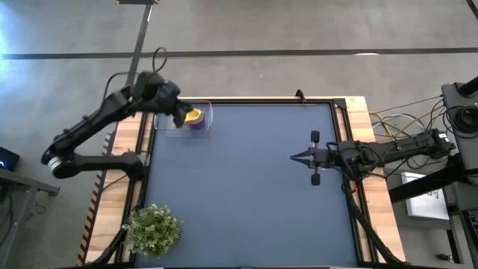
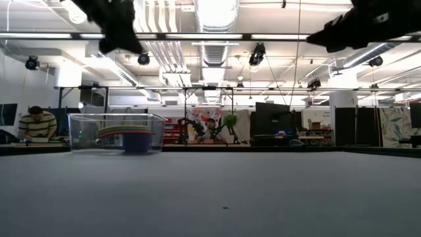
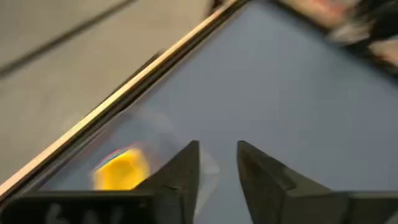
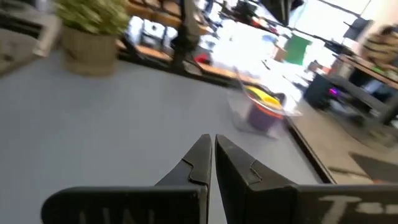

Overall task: Nest measuring cups in basket
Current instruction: Return to Home Position

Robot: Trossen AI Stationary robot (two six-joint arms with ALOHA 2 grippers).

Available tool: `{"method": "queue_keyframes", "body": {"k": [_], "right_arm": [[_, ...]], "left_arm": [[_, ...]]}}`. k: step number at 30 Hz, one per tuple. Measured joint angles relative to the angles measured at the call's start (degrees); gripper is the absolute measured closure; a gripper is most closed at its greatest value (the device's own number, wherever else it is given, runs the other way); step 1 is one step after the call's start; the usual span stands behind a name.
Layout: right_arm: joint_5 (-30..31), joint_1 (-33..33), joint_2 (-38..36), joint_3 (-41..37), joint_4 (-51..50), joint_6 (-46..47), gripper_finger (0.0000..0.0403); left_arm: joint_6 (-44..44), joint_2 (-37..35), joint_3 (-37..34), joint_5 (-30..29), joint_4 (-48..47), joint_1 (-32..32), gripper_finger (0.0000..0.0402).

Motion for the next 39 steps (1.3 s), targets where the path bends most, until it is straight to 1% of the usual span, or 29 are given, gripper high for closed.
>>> {"method": "queue_keyframes", "body": {"k": [3,7,8,10,13,15,17,20,24,27,30,35,39], "right_arm": [[-3.6,0.0,-2.1,0.0,-0.1,-0.1,0.0392],[-3.7,0.0,-5.1,0.0,-1.1,-1.8,0.0392],[-3.5,-0.2,-6.1,0.0,-2.1,-2.9,0.0392],[-3.4,-1.0,-8.3,0.0,-4.0,-3.7,0.0392],[-3.4,-2.7,-11.9,0.0,-7.3,-3.7,0.0392],[-3.4,-3.8,-14.1,0.0,-8.6,-3.6,0.0392],[-3.4,-4.8,-16.1,0.0,-7.9,-2.9,0.0392],[-3.3,-6.4,-18.0,-0.3,-5.3,-0.2,0.0392],[-3.4,-7.1,-19.6,-1.1,-4.1,1.2,0.0392],[-3.1,-7.1,-20.5,-3.4,-1.3,2.6,0.0394],[-3.2,-7.2,-22.2,-6.4,2.8,4.2,0.0394],[-3.3,-7.4,-26.3,-12.5,5.9,4.9,0.0394],[-3.3,-7.4,-29.7,-17.0,9.9,4.9,0.0394]], "left_arm": [[-3.9,-6.3,-2.6,-1.4,5.7,-9.6,0.0346],[-6.3,-14.1,-9.8,-8.3,18.5,-24.0,0.0392],[-6.6,-15.6,-11.5,-9.9,21.2,-26.9,0.0397],[-6.6,-18.5,-14.6,-12.0,23.7,-31.6,0.0394],[-4.2,-22.9,-19.0,-13.9,25.1,-36.0,0.0396],[-2.7,-25.9,-23.1,-15.9,28.3,-36.7,0.04],[-2.0,-28.6,-26.7,-16.5,31.6,-36.2,0.0401],[-1.7,-32.8,-31.2,-14.2,34.4,-35.9,0.0401],[-0.2,-38.0,-38.4,-11.6,44.0,-35.9,0.0401],[1.9,-41.0,-42.5,-11.1,48.3,-35.9,0.0401],[1.5,-43.3,-44.8,-10.2,49.1,-35.9,0.0401],[0.1,-46.2,-48.8,-8.0,51.4,-35.9,0.0402],[-0.4,-49.2,-51.8,-7.9,51.8,-35.9,0.0402]]}}
